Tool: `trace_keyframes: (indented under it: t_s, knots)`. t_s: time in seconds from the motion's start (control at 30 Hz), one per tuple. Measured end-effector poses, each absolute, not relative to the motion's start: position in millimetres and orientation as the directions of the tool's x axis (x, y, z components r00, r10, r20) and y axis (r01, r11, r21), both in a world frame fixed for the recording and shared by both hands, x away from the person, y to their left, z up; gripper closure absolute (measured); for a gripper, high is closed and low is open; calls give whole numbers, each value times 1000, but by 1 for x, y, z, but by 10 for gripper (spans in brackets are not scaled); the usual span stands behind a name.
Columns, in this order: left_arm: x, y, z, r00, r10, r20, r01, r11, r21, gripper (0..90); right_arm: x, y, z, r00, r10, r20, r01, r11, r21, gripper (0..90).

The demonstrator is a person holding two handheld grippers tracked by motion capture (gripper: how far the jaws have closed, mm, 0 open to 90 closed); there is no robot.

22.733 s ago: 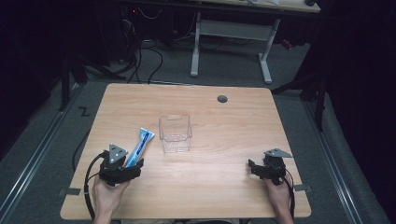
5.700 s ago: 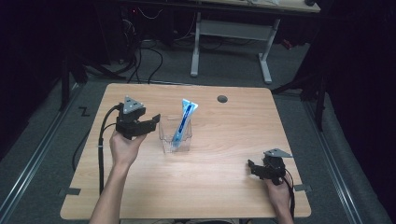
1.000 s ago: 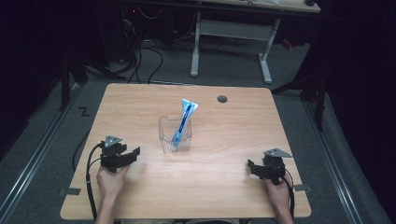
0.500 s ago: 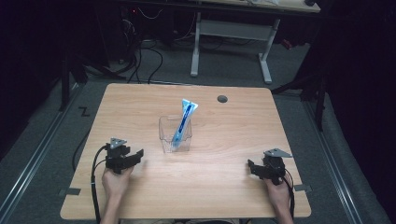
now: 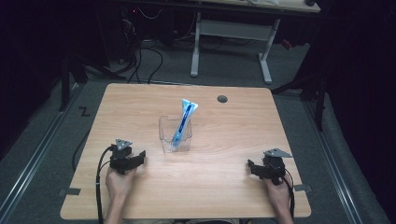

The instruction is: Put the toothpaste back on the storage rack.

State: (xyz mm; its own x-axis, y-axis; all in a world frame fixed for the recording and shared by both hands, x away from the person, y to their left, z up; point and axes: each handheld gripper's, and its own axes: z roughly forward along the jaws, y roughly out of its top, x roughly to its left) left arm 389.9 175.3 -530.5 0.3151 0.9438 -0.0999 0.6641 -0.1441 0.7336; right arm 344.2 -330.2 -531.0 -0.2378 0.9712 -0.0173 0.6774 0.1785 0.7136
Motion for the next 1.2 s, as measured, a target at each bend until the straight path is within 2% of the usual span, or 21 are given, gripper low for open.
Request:
trace_keyframes:
  t_s: [0.57, 1.2]
  knots:
    - [390, 166, -535, 310, 951, -21, 642, -192, 742, 385, 344, -330, -531, -238, 971, -17, 677, 179, 714, 214]
    - [389, 164, -536, 310, 951, -10, 634, -198, 748, 364, 344, -330, -531, -238, 971, -17, 677, 178, 714, 214]
